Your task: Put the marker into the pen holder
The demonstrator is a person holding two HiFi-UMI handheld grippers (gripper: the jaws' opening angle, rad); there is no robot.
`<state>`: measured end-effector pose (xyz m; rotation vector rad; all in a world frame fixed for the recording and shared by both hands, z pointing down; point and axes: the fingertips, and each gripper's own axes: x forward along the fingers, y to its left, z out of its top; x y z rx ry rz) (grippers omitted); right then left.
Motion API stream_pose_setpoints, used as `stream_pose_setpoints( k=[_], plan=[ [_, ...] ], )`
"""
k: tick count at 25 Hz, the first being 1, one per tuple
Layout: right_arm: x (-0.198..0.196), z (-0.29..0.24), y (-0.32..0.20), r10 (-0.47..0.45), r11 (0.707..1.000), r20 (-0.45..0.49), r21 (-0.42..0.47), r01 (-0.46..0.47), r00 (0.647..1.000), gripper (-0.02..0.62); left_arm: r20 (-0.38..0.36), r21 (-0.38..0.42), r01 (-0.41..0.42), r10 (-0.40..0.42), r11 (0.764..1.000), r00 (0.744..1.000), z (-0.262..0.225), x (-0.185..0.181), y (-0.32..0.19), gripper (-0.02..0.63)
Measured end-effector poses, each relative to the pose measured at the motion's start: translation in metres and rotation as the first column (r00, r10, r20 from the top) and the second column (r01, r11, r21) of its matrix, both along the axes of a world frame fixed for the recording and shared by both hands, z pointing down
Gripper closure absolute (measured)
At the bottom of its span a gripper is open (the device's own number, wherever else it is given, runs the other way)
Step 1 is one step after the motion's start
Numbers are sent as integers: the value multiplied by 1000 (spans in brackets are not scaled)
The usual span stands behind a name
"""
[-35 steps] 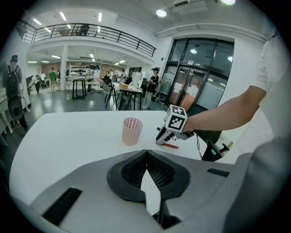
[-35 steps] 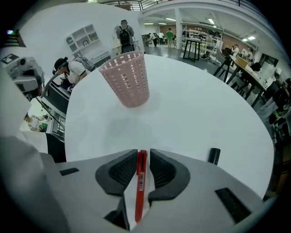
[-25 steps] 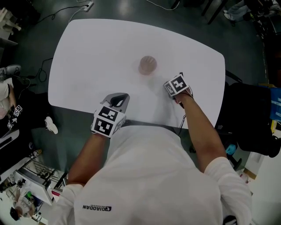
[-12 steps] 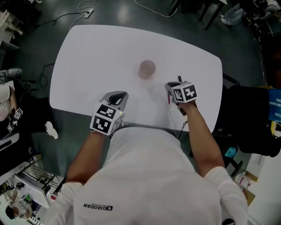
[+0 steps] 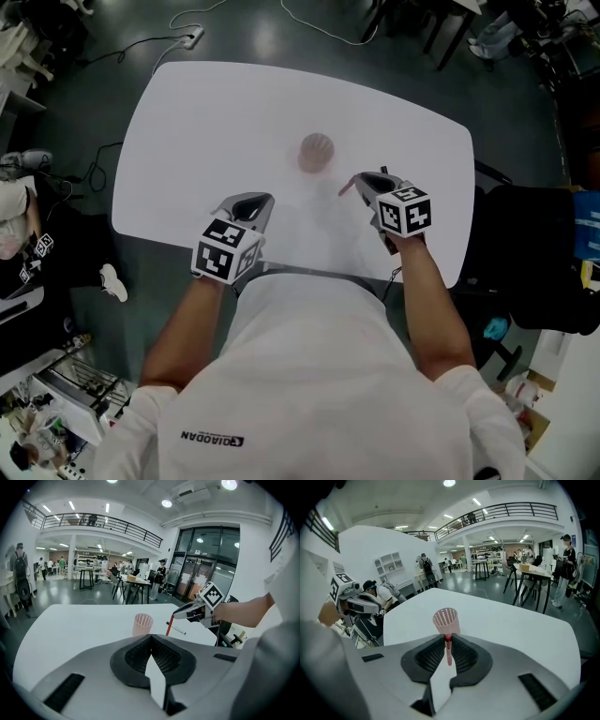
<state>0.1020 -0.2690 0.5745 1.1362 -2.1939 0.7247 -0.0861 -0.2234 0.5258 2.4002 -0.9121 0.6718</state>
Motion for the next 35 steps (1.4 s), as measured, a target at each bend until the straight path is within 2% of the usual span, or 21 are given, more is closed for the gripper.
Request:
stream_pose_setpoints(
  k=[5,9,16,21,25,30,35],
  plan=[
    [-5,-10,0,-9,1000,2,30,9,1000,535,-2,-3,4,-4,1000,1000,1,0,2,580],
    [-15,-35,-3,-33,996,5,88,32,999,535,-3,1,16,-16,1000,1000,1,-5,0,580],
    [-32,-93,-22,-41,977,62,213,27,997,535,-1,15,19,-19,1000,1000,-3,-10,-2,580],
    [-45,-114,-42,-72,961,59,271,54,996,535,1,13,23,-23,1000,1000,-3,-11,-1,580],
    [-54,-93,-65,-63,966,42,253,50,997,534,-1,12,31,-31,999,1000,-2,-13,-2,580],
    [-63,-41,-79,-50,986,5,157,49,999,534,-5,7,64,-64,998,998,-2,-25,-1,580],
    [-70,-12,-83,-48,996,22,82,46,999,534,2,-14,100,-100,995,995,7,-40,3,580]
  ],
)
